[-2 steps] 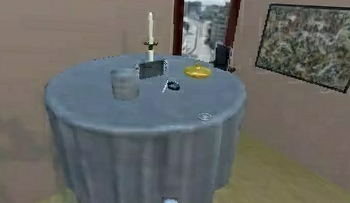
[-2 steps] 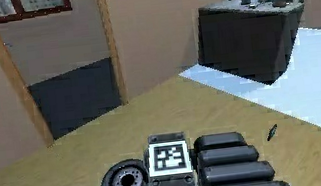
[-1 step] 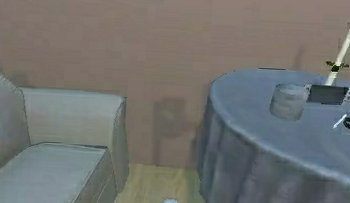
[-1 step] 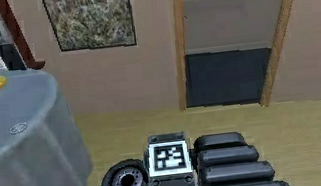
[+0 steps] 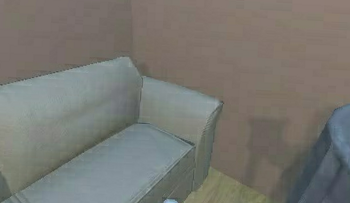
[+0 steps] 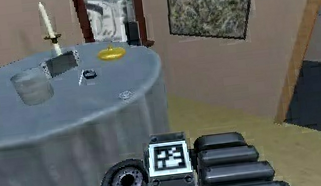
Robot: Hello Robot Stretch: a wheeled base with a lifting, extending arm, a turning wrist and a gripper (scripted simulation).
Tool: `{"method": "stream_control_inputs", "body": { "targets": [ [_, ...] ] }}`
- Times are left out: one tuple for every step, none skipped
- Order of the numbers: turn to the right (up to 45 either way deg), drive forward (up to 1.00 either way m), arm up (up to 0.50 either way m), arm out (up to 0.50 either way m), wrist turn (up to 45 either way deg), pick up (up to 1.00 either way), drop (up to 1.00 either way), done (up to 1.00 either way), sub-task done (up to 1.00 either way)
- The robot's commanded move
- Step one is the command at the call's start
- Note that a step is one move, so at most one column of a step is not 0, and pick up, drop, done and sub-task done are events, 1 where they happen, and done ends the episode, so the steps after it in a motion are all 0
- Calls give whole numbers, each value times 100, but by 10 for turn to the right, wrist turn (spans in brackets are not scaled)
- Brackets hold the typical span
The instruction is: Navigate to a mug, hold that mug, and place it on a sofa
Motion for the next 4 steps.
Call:
{"method": "stream_control_inputs", "body": {
  "targets": [
    [-30, 0, 0, 0, 0, 0, 0, 0, 0],
    [450, 0, 0, 0, 0, 0, 0, 0, 0],
    [450, 0, 0, 0, 0, 0, 0, 0, 0],
    [450, 0, 0, 0, 0, 0, 0, 0, 0]
  ]
}}
